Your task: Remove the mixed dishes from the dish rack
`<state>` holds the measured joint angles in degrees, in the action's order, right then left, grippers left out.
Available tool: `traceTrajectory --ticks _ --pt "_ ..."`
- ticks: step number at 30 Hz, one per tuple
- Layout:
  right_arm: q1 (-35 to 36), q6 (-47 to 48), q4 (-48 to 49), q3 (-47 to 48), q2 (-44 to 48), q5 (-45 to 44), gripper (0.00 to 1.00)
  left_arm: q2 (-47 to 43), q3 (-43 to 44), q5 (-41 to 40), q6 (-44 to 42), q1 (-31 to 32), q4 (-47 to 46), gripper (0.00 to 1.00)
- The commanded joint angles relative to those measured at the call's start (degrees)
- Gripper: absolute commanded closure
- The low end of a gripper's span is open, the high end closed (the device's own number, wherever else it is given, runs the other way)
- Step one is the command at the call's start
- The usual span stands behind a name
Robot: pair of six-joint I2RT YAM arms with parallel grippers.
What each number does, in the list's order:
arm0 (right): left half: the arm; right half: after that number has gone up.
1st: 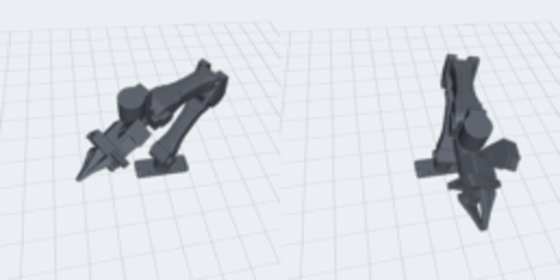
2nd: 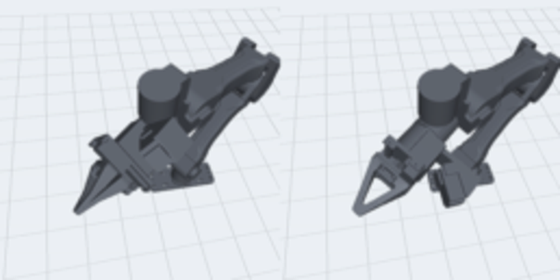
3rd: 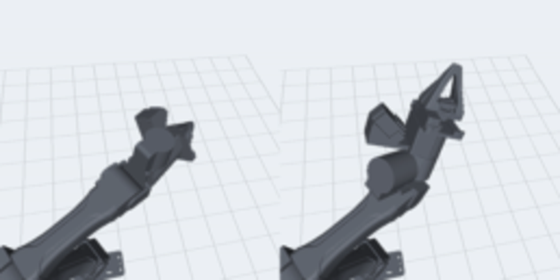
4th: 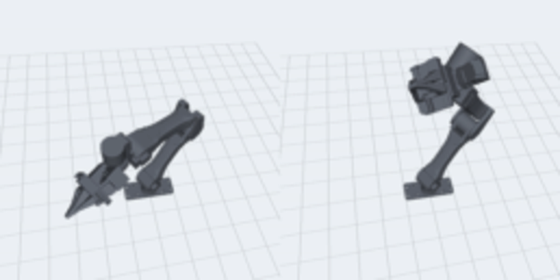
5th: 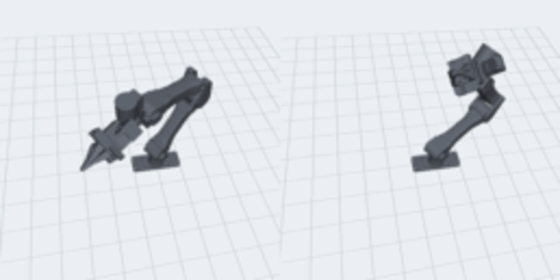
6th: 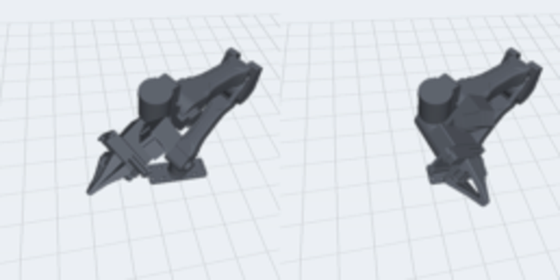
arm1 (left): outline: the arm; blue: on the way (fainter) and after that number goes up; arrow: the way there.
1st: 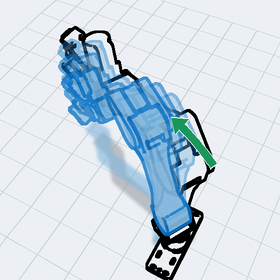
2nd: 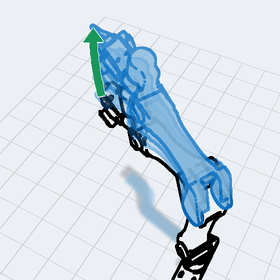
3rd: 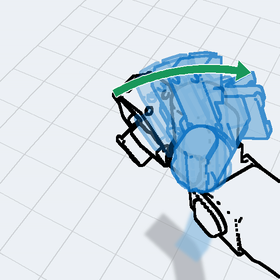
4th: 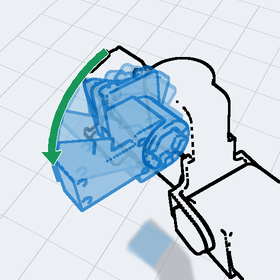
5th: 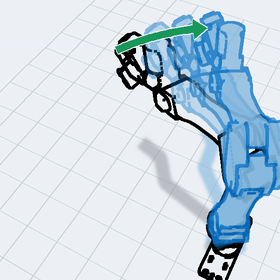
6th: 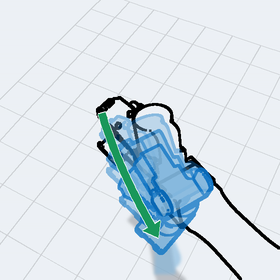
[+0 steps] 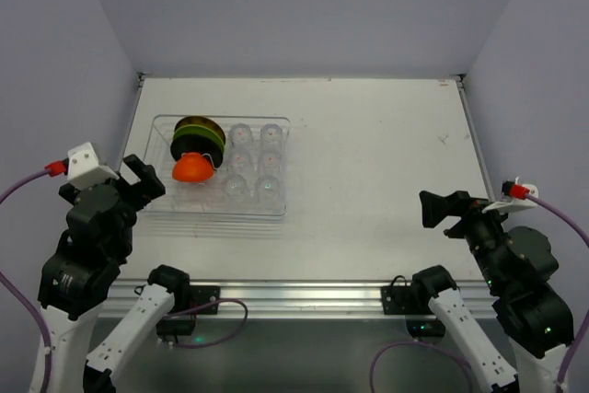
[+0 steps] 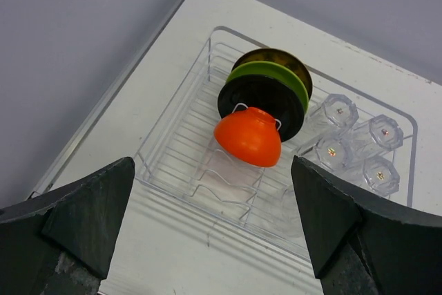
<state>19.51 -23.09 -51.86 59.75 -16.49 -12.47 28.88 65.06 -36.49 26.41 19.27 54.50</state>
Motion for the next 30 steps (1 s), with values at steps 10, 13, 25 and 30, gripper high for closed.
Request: traceTrajectory --ticks 10,13,25,30 --pt "0.0 -4.9 8.3 -7.9 1.5 6.2 0.01 1.7 3.6 4.1 5.9 0.3 -0.9 0.0" --pt "0.1 -6.2 12.5 -11.1 3.9 9.9 0.01 0.9 -4.6 11.7 14.6 0.3 -7.3 0.0" --pt "0.1 -8.7 16.4 -14.3 2.1 17.1 0.01 20.4 -7.0 3.7 51.3 0.0 -6.6 0.0" --pt "0.1 -9.0 17.9 -16.5 3.5 17.8 0.01 20.8 -11.9 7.7 61.4 -0.6 -6.5 0.0"
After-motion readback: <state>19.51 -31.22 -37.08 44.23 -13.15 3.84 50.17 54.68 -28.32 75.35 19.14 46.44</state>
